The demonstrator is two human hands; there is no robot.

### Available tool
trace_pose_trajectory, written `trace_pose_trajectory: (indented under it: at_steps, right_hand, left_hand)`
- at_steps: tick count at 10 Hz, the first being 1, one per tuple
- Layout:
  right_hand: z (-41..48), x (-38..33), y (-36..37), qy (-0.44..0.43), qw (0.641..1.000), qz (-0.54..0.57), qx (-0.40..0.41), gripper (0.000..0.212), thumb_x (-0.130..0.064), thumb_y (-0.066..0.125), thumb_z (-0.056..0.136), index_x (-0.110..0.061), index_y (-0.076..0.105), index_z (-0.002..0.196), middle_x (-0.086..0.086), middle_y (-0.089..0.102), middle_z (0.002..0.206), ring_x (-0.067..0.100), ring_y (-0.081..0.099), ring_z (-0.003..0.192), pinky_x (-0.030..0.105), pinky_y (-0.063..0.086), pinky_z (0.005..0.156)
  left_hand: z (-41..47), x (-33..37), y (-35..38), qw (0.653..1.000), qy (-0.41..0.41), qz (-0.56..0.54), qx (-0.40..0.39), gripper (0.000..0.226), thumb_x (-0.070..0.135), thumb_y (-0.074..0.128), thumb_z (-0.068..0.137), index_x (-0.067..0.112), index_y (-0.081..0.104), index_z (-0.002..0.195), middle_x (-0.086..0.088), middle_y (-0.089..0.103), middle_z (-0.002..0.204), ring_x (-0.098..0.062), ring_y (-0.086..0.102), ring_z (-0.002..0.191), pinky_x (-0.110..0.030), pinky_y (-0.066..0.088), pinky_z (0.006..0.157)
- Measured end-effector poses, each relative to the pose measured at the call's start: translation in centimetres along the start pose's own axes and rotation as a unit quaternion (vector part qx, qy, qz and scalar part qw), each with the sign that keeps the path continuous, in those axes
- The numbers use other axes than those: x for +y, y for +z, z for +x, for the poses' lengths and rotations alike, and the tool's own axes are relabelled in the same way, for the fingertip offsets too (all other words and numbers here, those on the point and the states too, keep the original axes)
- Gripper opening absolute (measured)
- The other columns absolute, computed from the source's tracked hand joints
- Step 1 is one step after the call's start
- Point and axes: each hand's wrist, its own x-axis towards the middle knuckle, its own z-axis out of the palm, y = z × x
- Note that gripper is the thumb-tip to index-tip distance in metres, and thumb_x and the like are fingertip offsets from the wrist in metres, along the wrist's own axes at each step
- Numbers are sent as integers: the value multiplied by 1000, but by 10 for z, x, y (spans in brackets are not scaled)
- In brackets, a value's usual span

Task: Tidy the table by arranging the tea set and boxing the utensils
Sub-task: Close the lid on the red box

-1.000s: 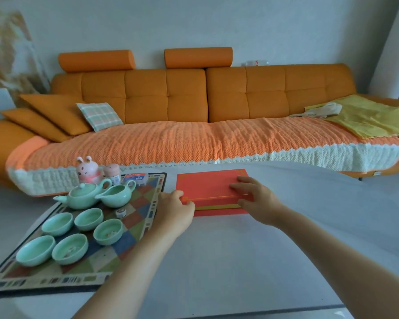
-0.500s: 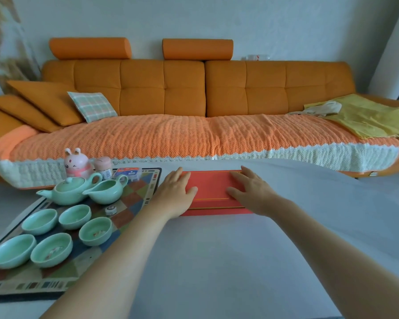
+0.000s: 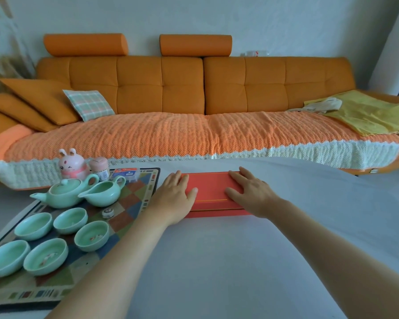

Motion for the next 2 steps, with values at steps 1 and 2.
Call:
trace_pose_trajectory:
  at_steps: [1, 2]
  right_hand:
    - [0, 5, -2, 29, 994, 101, -30, 71, -67, 45, 89, -43, 22, 152, -17, 6, 163, 23, 29, 144, 35, 33, 105]
    - [-2, 5, -10, 24, 990, 134, -21, 71, -75, 42, 84, -56, 17, 148, -19, 4, 163, 26, 25, 146, 43, 30, 112]
  left_hand:
    - [-4, -1, -1, 999, -9, -43, -6, 66, 55, 22, 101, 22, 11, 157, 4, 0, 165, -12, -4, 151, -38, 6, 120]
    - [-9, 1, -7, 997, -9, -68, 20, 66, 57, 25, 100, 25, 15, 157, 7, 7, 165, -10, 2, 151, -38, 7, 120]
